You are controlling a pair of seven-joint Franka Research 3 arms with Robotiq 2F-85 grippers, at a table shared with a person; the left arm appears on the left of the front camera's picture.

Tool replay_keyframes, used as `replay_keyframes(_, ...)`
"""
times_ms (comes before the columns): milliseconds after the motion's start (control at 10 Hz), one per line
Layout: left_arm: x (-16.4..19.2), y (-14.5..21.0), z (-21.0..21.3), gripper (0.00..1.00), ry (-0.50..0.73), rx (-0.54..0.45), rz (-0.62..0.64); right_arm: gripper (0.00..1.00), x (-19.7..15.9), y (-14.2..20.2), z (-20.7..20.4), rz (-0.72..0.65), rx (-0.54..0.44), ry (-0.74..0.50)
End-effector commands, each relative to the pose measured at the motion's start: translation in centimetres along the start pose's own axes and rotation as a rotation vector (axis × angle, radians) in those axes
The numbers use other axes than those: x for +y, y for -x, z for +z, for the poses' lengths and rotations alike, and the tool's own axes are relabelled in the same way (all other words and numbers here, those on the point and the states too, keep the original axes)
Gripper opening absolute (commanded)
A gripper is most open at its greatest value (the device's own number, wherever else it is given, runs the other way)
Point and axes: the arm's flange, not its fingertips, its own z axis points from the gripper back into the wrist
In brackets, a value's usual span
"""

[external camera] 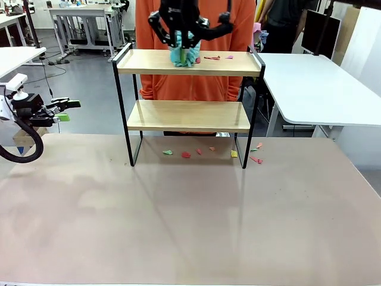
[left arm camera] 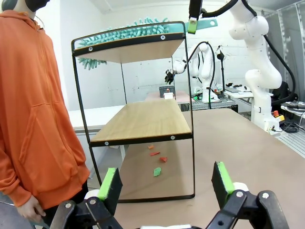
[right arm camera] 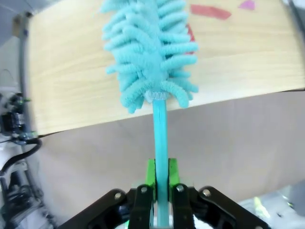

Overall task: Clean the shelf.
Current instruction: Clean the specific section of the Shelf indicated by the human with the Duster.

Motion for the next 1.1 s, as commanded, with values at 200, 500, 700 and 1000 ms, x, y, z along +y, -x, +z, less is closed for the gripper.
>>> replay_keyframes(200,0.0,-0.3,-0.1,1.00,0.004,-0.004,-0.006,0.13,-7.4,0.7,-0.5,-0.015,0.044,0.017)
replay_keyframes(500,0.0,-0.3,-0.1,1.00,0.004,-0.004,-0.006,0.13,-11.4,-1.0,-0.2,-0.038,0.083,0.100)
replay_keyframes(700,0.0,-0.3,-0.1,1.00,0.004,-0.004,-0.006,0.13,-13.8,-1.9,0.8,-0.024,0.080,0.154)
replay_keyframes(1000,0.0,-0.3,-0.1,1.00,0.004,-0.004,-0.006,0.13,-15.5,-0.8,4.4,-0.009,0.006,0.112)
